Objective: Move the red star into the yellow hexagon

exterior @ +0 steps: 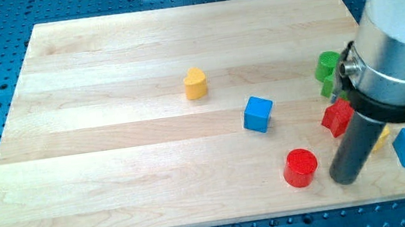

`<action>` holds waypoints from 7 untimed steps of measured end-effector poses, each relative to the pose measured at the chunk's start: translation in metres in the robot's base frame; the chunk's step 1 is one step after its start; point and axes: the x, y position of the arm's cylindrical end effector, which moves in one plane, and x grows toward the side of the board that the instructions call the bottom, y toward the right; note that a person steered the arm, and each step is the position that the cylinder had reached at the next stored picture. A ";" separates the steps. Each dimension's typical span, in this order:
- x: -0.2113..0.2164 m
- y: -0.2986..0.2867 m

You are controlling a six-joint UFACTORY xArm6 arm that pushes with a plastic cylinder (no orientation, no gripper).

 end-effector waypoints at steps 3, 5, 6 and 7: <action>0.020 0.069; -0.018 0.153; -0.020 0.170; -0.032 0.170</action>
